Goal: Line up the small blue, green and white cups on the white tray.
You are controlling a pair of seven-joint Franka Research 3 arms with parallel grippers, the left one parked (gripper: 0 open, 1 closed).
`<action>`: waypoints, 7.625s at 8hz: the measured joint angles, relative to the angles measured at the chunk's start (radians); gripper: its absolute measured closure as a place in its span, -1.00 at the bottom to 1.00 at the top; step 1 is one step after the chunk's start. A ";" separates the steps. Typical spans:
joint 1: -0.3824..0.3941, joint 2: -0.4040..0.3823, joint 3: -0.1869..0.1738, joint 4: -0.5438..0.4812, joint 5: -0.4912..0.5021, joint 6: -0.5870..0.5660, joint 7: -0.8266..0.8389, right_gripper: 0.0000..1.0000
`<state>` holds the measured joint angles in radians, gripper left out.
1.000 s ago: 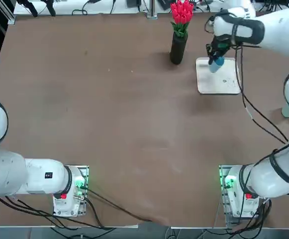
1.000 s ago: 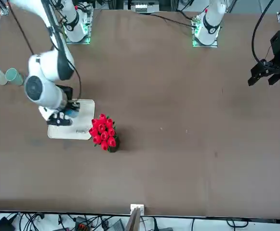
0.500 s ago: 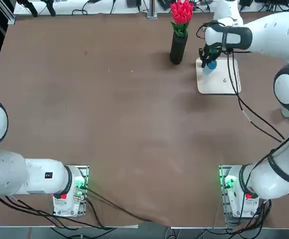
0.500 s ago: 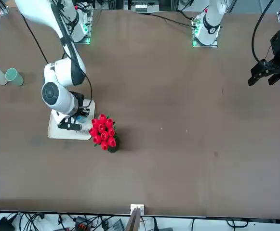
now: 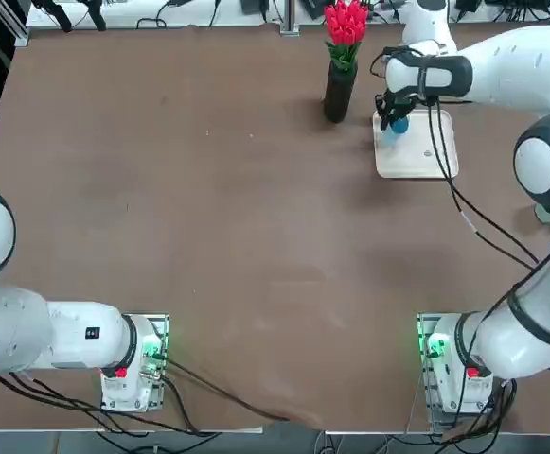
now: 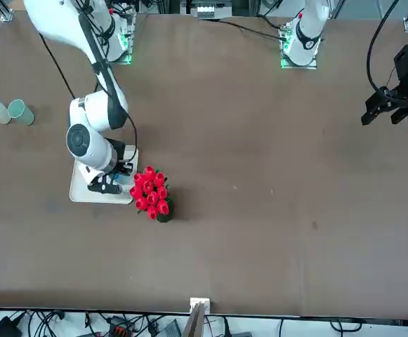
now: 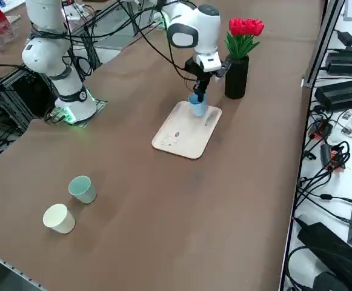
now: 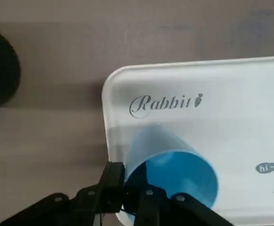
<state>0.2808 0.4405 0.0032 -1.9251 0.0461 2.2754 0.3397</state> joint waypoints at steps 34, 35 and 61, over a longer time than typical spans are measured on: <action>-0.787 -0.146 -0.291 -0.288 -0.013 0.140 0.281 -0.33; -0.787 -0.146 -0.291 -0.288 -0.013 0.142 0.283 0.07; -0.181 0.038 -0.081 0.048 0.128 -0.037 1.088 0.96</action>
<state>0.1001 0.4785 -0.0782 -1.8767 0.1743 2.2381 1.4275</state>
